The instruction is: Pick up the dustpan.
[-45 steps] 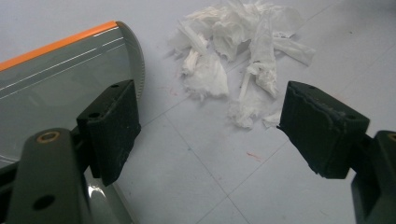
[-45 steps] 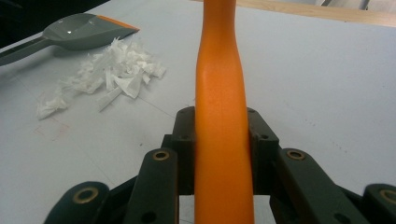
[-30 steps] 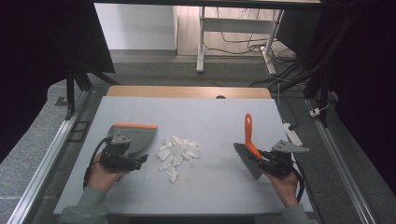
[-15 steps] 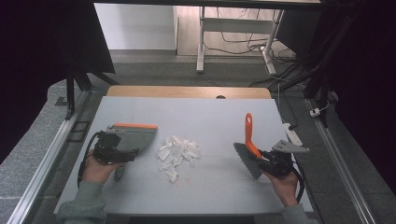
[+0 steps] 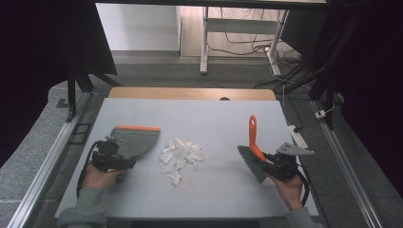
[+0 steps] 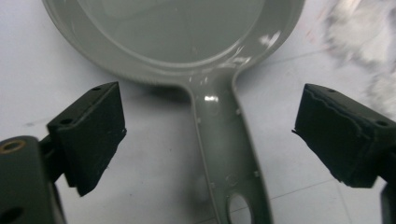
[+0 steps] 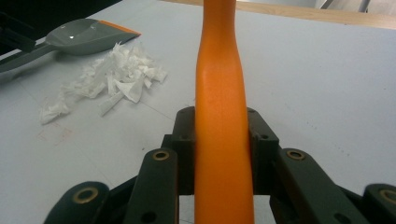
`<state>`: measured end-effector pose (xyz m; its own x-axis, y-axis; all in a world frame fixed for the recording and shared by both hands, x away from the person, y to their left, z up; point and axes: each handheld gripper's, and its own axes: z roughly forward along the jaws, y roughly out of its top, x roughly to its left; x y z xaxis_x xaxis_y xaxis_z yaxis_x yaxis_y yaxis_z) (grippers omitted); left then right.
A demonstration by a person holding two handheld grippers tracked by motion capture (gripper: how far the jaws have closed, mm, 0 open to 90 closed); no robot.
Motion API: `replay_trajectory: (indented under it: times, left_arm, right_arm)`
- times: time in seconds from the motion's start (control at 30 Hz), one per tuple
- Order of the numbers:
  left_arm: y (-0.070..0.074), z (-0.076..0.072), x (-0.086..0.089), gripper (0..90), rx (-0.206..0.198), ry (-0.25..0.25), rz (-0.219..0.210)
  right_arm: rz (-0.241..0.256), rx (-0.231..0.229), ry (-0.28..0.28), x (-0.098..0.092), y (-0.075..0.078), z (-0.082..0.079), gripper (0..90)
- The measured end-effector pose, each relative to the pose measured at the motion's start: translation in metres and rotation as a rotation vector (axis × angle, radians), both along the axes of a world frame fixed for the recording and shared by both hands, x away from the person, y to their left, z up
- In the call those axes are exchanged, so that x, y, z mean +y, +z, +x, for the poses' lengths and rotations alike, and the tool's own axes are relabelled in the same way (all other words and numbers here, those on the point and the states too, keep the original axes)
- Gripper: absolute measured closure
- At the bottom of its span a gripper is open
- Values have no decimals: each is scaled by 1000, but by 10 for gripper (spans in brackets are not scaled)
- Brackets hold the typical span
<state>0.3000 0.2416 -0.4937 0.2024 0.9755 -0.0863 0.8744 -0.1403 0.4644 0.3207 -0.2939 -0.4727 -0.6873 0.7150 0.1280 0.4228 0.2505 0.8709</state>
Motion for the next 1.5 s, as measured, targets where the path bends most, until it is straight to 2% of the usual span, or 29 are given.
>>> replay_trajectory:
  times: [0.1,0.33,0.47,0.7,0.9,1.07,1.3,1.5]
  left_arm:
    - [-8,2,2,60,25,10,-8]
    - [-20,5,3,53,56,20,-30]
    - [-23,6,0,58,56,19,-31]
    - [-29,9,0,138,41,67,-28]
    - [-33,9,1,231,28,90,-63]
    - [-33,9,3,294,21,97,-82]
    - [-33,10,3,381,10,107,-86]
    - [-32,9,4,491,-4,111,-112]
  right_arm:
    - [-2,2,0,0,0,0,696]
    - [-8,7,1,1,-2,1,696]
    - [-5,9,-1,1,-2,1,696]
    - [-12,9,-4,2,-3,1,697]
    - [-16,10,-5,2,-3,1,696]
    - [-17,11,-7,2,-3,1,696]
    - [-18,17,-10,2,-3,2,696]
    - [-20,17,-11,2,-3,2,696]
